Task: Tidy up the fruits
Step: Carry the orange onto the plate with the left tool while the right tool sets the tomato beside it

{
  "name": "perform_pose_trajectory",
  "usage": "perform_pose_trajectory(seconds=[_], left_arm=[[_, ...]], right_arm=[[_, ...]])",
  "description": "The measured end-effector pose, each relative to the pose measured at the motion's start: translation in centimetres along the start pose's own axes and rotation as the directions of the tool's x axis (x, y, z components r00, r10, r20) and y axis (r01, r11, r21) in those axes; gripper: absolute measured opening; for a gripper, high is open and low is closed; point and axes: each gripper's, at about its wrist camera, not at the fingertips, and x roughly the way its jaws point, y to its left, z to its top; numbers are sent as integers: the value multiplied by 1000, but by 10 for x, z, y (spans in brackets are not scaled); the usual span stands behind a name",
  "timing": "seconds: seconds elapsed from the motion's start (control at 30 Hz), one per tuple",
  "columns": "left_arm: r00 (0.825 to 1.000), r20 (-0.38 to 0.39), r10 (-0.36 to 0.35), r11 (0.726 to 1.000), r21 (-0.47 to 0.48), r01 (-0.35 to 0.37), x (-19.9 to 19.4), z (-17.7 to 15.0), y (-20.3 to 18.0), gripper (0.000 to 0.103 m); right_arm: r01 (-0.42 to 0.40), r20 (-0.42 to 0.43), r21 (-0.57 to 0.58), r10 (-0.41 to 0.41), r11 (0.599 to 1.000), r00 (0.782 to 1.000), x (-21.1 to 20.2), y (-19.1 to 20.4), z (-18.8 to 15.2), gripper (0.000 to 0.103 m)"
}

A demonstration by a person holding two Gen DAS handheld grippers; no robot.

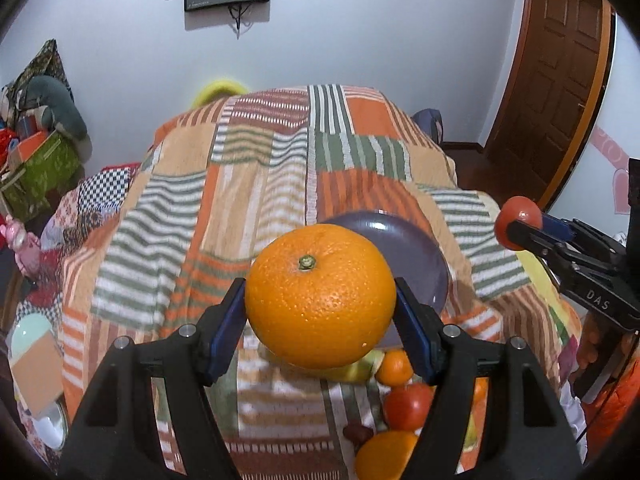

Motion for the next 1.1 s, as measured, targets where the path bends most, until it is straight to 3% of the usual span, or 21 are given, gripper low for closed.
perform_pose_trajectory(seconds=[0.4,0.77,1.1], left_arm=[[1000,30,1,1000,29,-2,29,38,-2,70],[997,-83,-5,1000,3,6,98,41,4,70],[979,-199,-32,999,1,33,156,32,4,70]], right_arm=[[-18,16,-16,19,1000,1000,39,3,25,42],[-2,-92,-25,0,1000,996,96,-5,20,42],[-8,-216,-34,1,999,976,135,-10,6,42]])
